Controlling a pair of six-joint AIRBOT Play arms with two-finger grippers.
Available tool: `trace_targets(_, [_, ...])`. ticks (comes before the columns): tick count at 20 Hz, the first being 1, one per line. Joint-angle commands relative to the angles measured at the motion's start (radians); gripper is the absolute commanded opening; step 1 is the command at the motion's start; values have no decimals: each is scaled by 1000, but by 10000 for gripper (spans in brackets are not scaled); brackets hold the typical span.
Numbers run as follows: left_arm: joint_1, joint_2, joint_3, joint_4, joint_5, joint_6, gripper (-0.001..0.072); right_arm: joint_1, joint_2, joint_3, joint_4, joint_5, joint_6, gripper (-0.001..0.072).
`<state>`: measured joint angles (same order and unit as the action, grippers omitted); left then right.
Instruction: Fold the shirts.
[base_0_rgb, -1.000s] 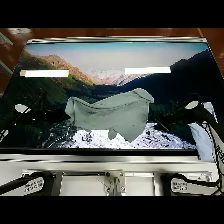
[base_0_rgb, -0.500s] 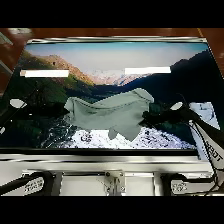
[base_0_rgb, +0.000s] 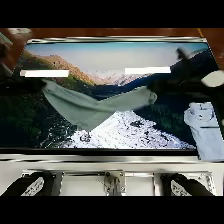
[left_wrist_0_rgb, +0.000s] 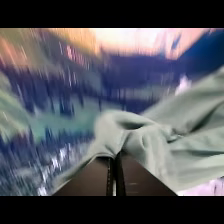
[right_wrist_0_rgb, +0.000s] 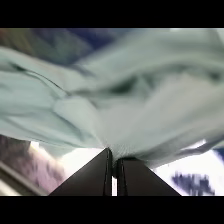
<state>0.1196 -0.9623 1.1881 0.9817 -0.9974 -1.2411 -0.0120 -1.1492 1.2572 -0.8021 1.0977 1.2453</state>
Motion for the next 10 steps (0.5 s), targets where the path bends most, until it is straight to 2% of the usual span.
trace_targets(1, [0, 206, 169, 89, 51, -122, 35, 2, 200, 225, -8, -104, 15, 63])
trace_targets(3, [0, 315, 211, 107, 95, -145, 35, 2, 283, 322, -42, -151, 48, 63])
trace_targets(5, [0, 410, 219, 156, 111, -157, 34, 2, 347, 387, -118, -154, 149, 63])
trace_targets(6, [0, 443, 219, 204, 103, -201, 34, 2, 373, 410, -164, -145, 200, 63])
trace_targets(8, [0, 492, 219, 315, 51, -283, 35, 2, 426, 428, -256, -118, 274, 63])
trace_targets(10, [0, 515, 218, 394, -56, -299, 35, 2, 467, 428, -332, -66, 327, 63])
